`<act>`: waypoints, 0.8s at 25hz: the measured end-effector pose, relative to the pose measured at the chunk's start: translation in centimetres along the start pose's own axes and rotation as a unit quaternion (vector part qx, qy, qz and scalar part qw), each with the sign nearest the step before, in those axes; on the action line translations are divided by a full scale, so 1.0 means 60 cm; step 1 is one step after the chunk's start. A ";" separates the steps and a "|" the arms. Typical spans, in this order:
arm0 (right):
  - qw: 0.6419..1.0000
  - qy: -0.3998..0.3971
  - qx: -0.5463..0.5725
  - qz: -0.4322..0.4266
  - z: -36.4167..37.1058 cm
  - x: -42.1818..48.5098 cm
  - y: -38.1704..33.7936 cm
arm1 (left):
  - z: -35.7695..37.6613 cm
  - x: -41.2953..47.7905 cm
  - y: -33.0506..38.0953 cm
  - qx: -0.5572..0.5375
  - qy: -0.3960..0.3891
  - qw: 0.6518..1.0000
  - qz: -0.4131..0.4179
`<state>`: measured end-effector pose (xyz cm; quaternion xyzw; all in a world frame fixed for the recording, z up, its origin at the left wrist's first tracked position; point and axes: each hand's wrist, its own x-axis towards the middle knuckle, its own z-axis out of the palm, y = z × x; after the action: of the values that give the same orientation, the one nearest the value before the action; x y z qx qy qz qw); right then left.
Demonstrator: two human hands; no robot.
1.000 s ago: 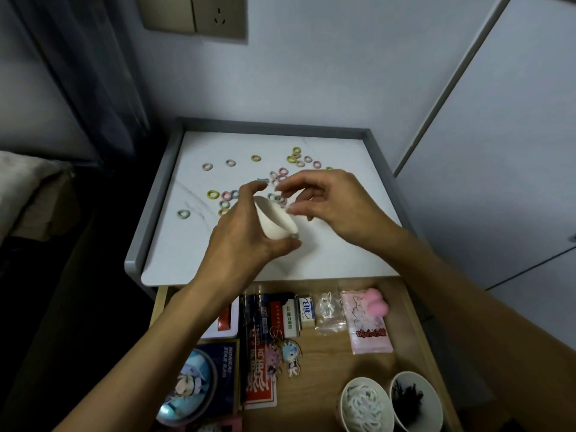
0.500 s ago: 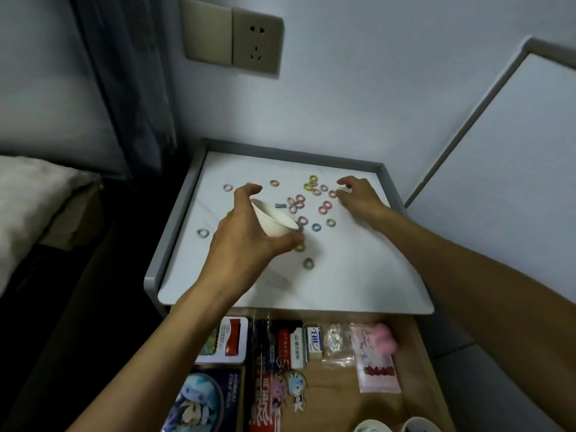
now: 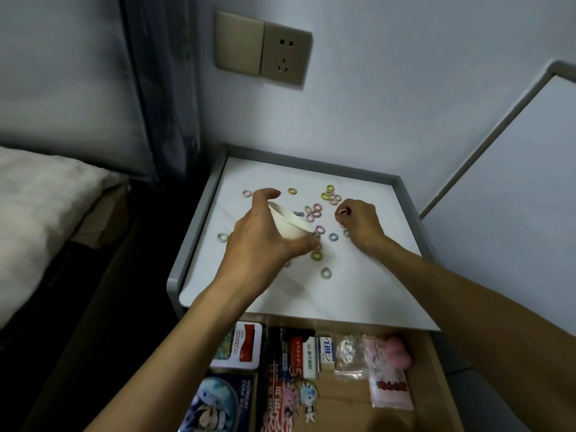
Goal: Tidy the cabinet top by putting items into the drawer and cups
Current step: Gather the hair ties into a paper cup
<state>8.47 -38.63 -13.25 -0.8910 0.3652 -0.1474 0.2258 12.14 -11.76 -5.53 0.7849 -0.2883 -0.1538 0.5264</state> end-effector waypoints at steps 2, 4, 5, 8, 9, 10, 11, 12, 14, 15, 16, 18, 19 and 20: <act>1.000 -0.006 0.017 0.008 -0.007 -0.008 -0.005 | 0.001 -0.004 0.001 0.003 -0.001 1.000 0.001; 0.999 0.005 0.051 0.016 -0.024 -0.011 -0.018 | 0.001 -0.007 0.004 0.012 -0.004 1.000 0.004; 0.997 0.015 0.068 0.014 -0.036 -0.012 -0.030 | 0.001 -0.009 0.005 0.017 -0.004 1.000 0.006; 0.985 -0.025 0.164 -0.042 -0.085 -0.034 -0.097 | 0.004 -0.009 0.005 0.029 -0.006 1.000 0.007; 0.974 -0.069 0.200 -0.078 -0.102 -0.053 -0.128 | 0.006 -0.009 0.006 0.029 -0.006 1.000 0.006; 0.961 -0.117 0.223 -0.114 -0.117 -0.076 -0.159 | 0.009 -0.008 0.006 0.028 -0.005 1.000 0.007; 0.948 -0.165 0.232 -0.144 -0.128 -0.097 -0.186 | 0.012 -0.007 0.007 0.027 -0.005 1.000 0.011; 0.938 -0.211 0.215 -0.173 -0.134 -0.115 -0.207 | 0.014 -0.007 0.007 0.026 -0.006 1.000 0.016; 0.922 -0.293 0.123 -0.221 -0.142 -0.135 -0.230 | 0.016 -0.007 0.009 0.021 0.000 0.999 0.025; 0.911 -0.326 0.102 -0.230 -0.148 -0.136 -0.234 | 0.015 -0.007 0.009 0.016 0.007 0.999 0.027; 0.906 -0.338 0.116 -0.228 -0.156 -0.131 -0.235 | 0.014 -0.006 0.009 0.010 0.015 0.999 0.026; 0.911 -0.299 0.200 -0.200 -0.171 -0.106 -0.228 | 0.009 -0.003 0.008 0.010 0.030 0.999 0.019; 0.920 -0.258 0.231 -0.182 -0.171 -0.085 -0.214 | 0.007 -0.001 0.008 0.013 0.034 0.999 0.015; 0.935 -0.213 0.235 -0.161 -0.164 -0.059 -0.194 | 0.004 0.000 0.008 0.014 0.035 0.999 0.012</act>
<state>8.62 -31.63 0.74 -0.8700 0.1153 -0.0698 0.4742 11.87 -12.08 -5.22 0.7939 -0.2810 -0.1154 0.5267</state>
